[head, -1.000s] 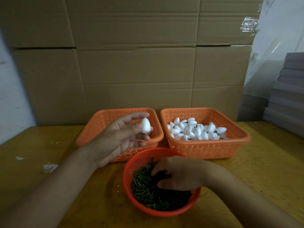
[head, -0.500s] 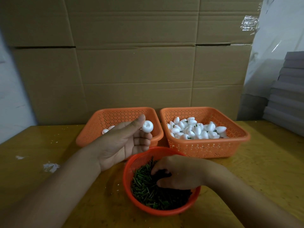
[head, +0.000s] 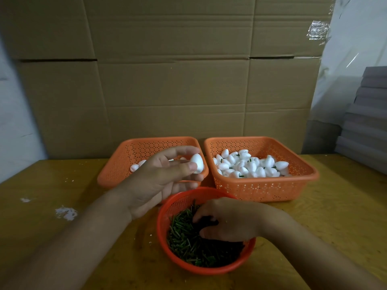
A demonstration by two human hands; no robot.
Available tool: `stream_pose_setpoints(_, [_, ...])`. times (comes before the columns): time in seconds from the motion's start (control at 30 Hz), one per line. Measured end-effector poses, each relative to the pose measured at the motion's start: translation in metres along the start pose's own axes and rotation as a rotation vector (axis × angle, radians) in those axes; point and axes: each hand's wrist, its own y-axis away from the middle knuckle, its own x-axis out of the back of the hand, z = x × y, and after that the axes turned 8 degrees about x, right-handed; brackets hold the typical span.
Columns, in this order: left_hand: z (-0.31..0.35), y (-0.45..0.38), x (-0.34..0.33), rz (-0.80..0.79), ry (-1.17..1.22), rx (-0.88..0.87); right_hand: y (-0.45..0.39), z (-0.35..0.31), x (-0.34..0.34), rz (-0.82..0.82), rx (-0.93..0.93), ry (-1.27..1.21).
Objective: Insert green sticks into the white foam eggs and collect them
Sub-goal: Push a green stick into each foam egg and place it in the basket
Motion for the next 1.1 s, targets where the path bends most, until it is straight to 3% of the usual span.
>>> stream_pose_setpoints(0.37, [-0.005,0.001,-0.009,0.157,-0.346,-0.180,0.000,0.001,0.000,0.001,0.013,-0.012])
stream_pose_setpoints(0.6, [-0.008,0.001,0.001,0.302,-1.036,-0.312,-0.002,0.004,-0.003,0.020,0.015,-0.012])
stream_pose_setpoints(0.8, [-0.013,0.000,0.007,0.244,-1.290,-0.241,-0.004,0.007,-0.005,0.016,0.012,-0.017])
stream_pose_setpoints(0.97, [-0.009,0.001,0.003,0.231,-1.118,-0.230,-0.004,0.007,-0.005,0.020,0.026,-0.012])
stream_pose_setpoints(1.1, [0.000,0.002,-0.001,0.092,-0.473,-0.050,-0.004,0.007,-0.006,0.065,0.041,0.011])
